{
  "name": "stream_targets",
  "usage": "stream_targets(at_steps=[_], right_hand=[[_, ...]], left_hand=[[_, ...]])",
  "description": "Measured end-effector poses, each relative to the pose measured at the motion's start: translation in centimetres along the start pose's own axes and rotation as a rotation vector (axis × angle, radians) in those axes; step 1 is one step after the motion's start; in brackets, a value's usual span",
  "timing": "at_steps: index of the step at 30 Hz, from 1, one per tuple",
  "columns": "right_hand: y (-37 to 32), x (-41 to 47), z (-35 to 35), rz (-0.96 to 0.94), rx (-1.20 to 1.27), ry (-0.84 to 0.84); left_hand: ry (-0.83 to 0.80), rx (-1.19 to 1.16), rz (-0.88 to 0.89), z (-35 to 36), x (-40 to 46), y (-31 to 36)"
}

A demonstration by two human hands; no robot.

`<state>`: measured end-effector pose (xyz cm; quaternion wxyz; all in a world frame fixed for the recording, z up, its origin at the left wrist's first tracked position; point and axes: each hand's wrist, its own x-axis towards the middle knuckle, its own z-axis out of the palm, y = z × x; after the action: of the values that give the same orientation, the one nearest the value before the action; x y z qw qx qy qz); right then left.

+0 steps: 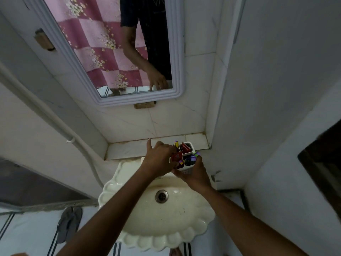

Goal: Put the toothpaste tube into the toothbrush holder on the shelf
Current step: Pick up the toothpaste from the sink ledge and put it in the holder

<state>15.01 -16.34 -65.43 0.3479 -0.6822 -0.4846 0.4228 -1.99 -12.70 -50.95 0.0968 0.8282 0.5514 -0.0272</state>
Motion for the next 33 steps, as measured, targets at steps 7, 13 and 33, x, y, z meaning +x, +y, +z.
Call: stream_targets(at_steps=[7,13,33], right_hand=[[-0.4,-0.6,-0.1,-0.021,-0.028,0.026],[-0.3,-1.3,0.3,-0.073,-0.066,0.046],[-3.1,-2.2,0.3,-0.082,0.076,0.285]], left_hand=[[0.089,0.029,-0.059,1.6,1.0,0.5],[0.180,-0.186,-0.110,2.7,0.8,-0.6],[0.469,-0.521,-0.092,3.9,-1.4,-4.1]])
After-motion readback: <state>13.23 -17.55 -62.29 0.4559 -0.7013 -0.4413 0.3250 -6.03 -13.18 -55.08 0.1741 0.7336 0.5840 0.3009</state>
